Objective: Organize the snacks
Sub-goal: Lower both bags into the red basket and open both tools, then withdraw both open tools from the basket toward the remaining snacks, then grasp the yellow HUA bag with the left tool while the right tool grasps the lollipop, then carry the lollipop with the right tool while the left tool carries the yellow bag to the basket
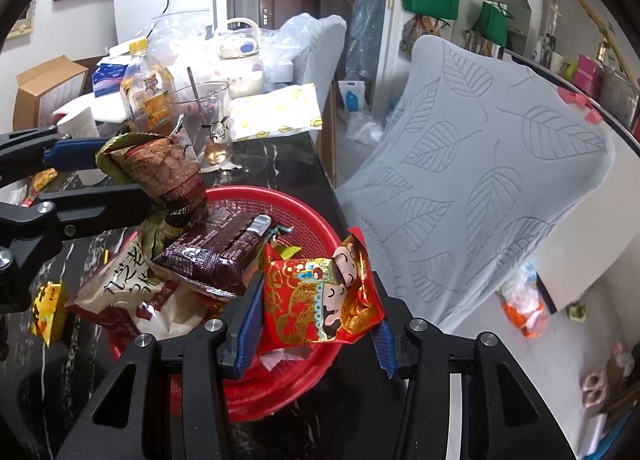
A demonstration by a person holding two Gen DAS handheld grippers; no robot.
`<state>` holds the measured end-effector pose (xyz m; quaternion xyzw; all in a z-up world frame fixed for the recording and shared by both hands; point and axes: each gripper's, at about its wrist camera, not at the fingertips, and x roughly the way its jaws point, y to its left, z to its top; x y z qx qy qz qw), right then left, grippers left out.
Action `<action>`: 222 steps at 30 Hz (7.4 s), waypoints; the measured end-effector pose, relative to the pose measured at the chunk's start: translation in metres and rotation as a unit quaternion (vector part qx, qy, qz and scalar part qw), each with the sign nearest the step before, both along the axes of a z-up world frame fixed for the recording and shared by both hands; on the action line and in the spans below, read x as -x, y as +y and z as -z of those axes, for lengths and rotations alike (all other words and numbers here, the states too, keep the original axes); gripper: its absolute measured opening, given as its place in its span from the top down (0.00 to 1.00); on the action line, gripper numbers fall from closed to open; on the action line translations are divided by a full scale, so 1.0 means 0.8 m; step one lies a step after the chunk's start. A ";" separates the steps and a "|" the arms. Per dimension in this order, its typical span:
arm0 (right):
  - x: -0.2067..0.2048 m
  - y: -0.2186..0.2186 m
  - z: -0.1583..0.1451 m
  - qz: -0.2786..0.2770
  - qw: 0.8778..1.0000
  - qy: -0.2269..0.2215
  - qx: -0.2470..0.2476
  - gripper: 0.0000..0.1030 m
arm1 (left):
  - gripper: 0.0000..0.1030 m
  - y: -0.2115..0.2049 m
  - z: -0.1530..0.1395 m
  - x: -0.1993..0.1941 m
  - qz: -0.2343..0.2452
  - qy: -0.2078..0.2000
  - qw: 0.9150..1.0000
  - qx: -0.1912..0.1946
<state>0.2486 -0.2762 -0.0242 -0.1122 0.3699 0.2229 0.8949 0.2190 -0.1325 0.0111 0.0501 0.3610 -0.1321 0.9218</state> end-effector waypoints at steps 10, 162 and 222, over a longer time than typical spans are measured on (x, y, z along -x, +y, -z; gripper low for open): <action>-0.006 0.017 0.027 -0.031 0.999 0.028 0.021 0.52 | 0.50 0.001 -0.001 0.009 -0.009 -0.013 1.000 -0.016; 0.121 0.201 0.078 -0.006 0.994 0.097 -0.050 0.76 | 0.50 0.225 0.124 0.121 -0.130 0.131 0.978 0.098; 0.215 0.081 0.054 -0.001 0.990 0.099 -0.100 0.76 | 0.61 0.123 0.116 0.181 -0.087 0.146 0.984 0.046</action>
